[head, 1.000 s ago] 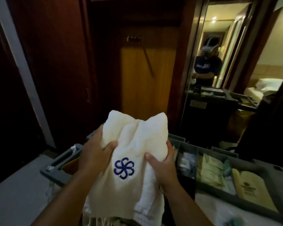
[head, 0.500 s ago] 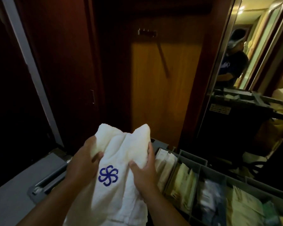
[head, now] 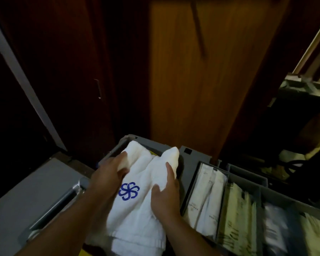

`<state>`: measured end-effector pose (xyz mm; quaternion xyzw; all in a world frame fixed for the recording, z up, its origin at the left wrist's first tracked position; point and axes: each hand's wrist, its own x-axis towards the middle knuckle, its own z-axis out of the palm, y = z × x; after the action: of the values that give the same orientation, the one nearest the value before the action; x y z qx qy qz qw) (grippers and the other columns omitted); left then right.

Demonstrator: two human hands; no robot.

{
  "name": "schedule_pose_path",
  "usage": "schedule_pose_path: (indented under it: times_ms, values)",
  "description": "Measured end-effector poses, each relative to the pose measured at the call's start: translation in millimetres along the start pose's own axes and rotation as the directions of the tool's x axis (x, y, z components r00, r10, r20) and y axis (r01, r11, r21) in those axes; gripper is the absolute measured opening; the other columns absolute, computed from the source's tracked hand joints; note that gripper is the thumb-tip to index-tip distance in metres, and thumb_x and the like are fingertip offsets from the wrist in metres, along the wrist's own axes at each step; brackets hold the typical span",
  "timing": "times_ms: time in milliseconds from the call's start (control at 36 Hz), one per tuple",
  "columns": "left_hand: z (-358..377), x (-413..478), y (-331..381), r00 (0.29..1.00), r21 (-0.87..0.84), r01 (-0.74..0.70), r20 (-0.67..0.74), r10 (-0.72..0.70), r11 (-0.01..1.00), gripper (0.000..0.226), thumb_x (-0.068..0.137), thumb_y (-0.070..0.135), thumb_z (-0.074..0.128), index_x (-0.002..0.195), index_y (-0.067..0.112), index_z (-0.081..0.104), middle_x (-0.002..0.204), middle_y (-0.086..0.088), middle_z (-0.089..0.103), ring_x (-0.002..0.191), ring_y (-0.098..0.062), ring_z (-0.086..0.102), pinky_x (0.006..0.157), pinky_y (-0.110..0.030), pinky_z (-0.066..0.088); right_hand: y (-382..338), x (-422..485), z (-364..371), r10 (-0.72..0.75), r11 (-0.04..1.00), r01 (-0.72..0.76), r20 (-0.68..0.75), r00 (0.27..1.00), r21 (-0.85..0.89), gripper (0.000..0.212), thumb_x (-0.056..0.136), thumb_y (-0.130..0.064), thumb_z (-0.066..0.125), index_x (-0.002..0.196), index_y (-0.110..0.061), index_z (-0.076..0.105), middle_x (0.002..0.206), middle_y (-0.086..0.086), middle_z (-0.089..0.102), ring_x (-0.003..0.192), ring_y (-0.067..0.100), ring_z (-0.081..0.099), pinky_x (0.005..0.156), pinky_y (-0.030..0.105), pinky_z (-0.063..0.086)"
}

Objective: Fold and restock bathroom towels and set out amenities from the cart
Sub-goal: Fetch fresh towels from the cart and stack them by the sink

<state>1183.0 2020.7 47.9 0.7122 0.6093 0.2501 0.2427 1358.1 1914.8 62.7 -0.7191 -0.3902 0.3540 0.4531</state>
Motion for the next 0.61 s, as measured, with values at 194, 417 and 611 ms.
schedule_pose_path:
  times_ms: [194,417,611]
  values:
    - [4.5,3.3,-0.6,0.998,0.209,-0.033,0.055,0.022,0.977,0.035,0.092,0.043,0.073,0.125,0.045,0.064,0.119,-0.003,0.066,0.104,-0.011,0.066,0.099,-0.042,0.052,-1.2,2.4,15.0,0.089,0.987,-0.072,0.119,0.989,-0.145,0.084,0.102,-0.012,0.053,0.158,-0.050,0.004,0.169,-0.001,0.001,0.149,0.024,0.029,0.117,0.037,0.036]
    - [-8.6,-3.8,-1.7,0.997,0.229,-0.077,0.045,0.068,0.970,0.053,0.091,0.039,0.069,0.141,0.038,0.053,0.125,-0.001,0.065,0.108,-0.022,0.061,0.086,-0.039,0.053,4.1,-4.9,10.5,0.018,0.970,0.029,0.191,0.981,-0.240,0.084,0.097,-0.023,0.064,0.159,-0.051,0.015,0.169,-0.010,-0.023,0.158,0.023,0.014,0.110,0.028,0.044]
    - [-25.6,-39.7,4.0,1.000,0.176,0.002,0.000,-0.002,0.984,0.063,0.088,0.052,0.059,0.147,0.036,0.047,0.134,0.007,0.061,0.122,-0.016,0.058,0.101,-0.042,0.052,2.5,-17.9,-12.7,-0.072,0.973,0.116,0.215,0.974,-0.201,0.074,0.095,-0.021,0.063,0.154,-0.049,0.029,0.168,-0.011,0.012,0.150,0.020,0.031,0.113,0.034,0.043]
